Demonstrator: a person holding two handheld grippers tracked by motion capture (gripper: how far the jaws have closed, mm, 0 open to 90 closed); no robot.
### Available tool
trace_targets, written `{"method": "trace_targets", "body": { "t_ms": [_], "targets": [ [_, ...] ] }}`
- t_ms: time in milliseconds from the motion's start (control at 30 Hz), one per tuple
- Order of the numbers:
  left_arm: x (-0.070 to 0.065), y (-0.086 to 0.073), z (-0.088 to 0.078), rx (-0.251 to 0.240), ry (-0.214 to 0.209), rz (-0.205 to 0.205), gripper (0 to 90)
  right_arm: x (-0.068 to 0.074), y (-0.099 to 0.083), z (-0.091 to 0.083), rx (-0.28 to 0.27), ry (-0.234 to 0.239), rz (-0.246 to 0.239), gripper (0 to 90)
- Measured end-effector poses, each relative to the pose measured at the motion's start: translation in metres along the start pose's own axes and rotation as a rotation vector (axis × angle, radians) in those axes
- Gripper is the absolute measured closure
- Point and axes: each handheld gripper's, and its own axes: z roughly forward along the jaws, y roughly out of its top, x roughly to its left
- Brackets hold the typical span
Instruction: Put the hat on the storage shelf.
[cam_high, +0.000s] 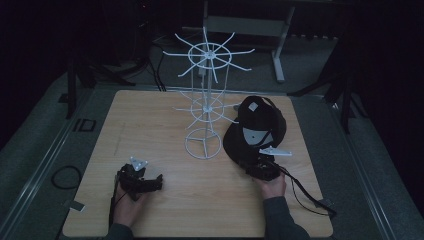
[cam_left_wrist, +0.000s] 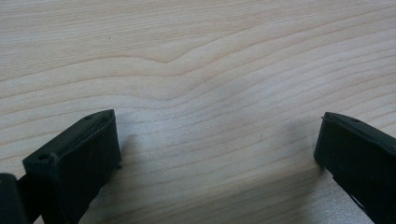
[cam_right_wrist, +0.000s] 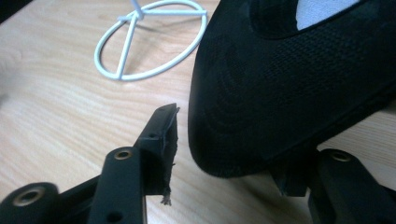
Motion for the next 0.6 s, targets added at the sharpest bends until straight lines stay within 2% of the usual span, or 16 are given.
{"method": "trace_targets", "body": {
  "t_ms": [67, 200, 333, 600],
  "targets": [
    [0.000, 0.000, 0.000, 0.000, 0.000, 0.000, 0.2, 0.000, 0.001, 0.001, -0.009, 0.004, 0.018, 52.7],
    [0.000, 0.000, 0.000, 0.000, 0.000, 0.000, 0.2, -0.001, 0.002, 0.000, -0.026, -0.004, 0.029, 68.6],
    [0.000, 0.000, 0.000, 0.000, 0.000, 0.000, 0.2, -0.001, 0.005, -0.004, -0.050, 0.011, 0.051, 72.3],
    [0.000, 0.000, 0.000, 0.000, 0.000, 0.000, 0.2, 0.000, 0.007, -0.012, -0.089, -0.005, 0.094, 77.3]
  ]
}}
